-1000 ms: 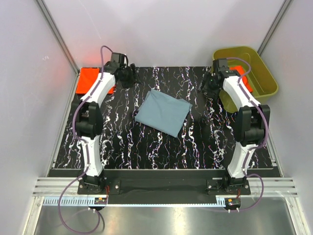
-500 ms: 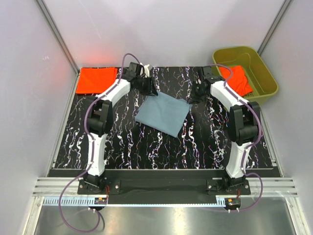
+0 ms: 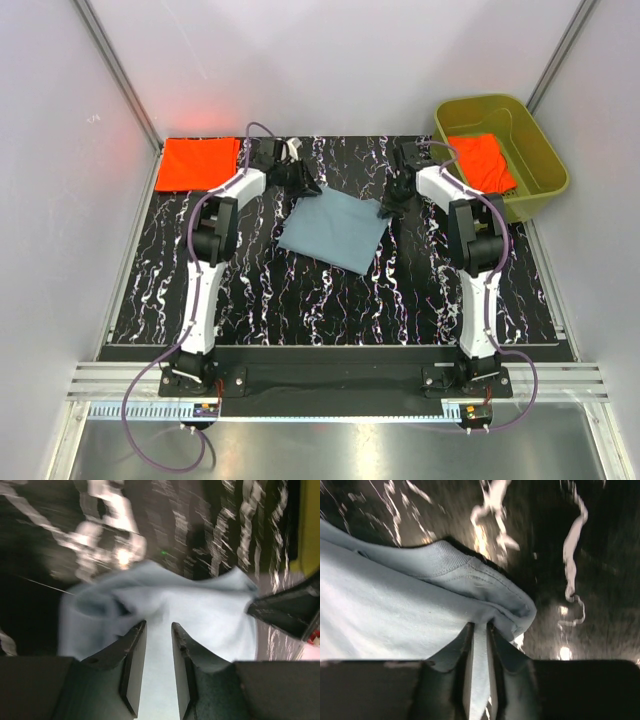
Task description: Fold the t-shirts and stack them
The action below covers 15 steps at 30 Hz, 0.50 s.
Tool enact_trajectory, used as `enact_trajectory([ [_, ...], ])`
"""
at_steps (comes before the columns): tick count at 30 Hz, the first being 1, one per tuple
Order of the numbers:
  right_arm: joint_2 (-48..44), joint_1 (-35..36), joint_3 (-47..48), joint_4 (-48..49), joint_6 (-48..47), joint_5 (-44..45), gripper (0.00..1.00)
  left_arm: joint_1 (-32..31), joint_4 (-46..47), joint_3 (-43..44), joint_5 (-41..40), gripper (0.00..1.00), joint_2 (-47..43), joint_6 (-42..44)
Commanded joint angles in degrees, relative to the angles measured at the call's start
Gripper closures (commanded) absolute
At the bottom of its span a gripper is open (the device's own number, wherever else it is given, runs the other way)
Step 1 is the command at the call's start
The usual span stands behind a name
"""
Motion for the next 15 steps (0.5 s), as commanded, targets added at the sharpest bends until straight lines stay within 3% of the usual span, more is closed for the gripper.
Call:
enact_trajectory([
  [1, 3.0, 0.0, 6.2, 1.6, -1.6, 7.0, 0.75, 3.8, 5.6, 4.6, 1.3, 0.67, 5.2, -6.7],
  [5, 4.2, -0.1, 8.5, 1.5, -3.4, 10.4, 0.59, 5.9, 5.6, 9.4, 2.3, 0.64, 9.3, -10.0],
  [9, 5.1, -0.5, 11.1, 0.4, -7.2, 13.6, 0.49, 7.9, 3.9, 11.9, 2.7, 0.6, 10.2, -11.0],
  [15, 5.2, -0.4, 20.6, -6.0, -12.1, 16.9, 0.35, 8.6, -4.0, 9.4, 0.6, 0.47, 0.5, -3.3],
])
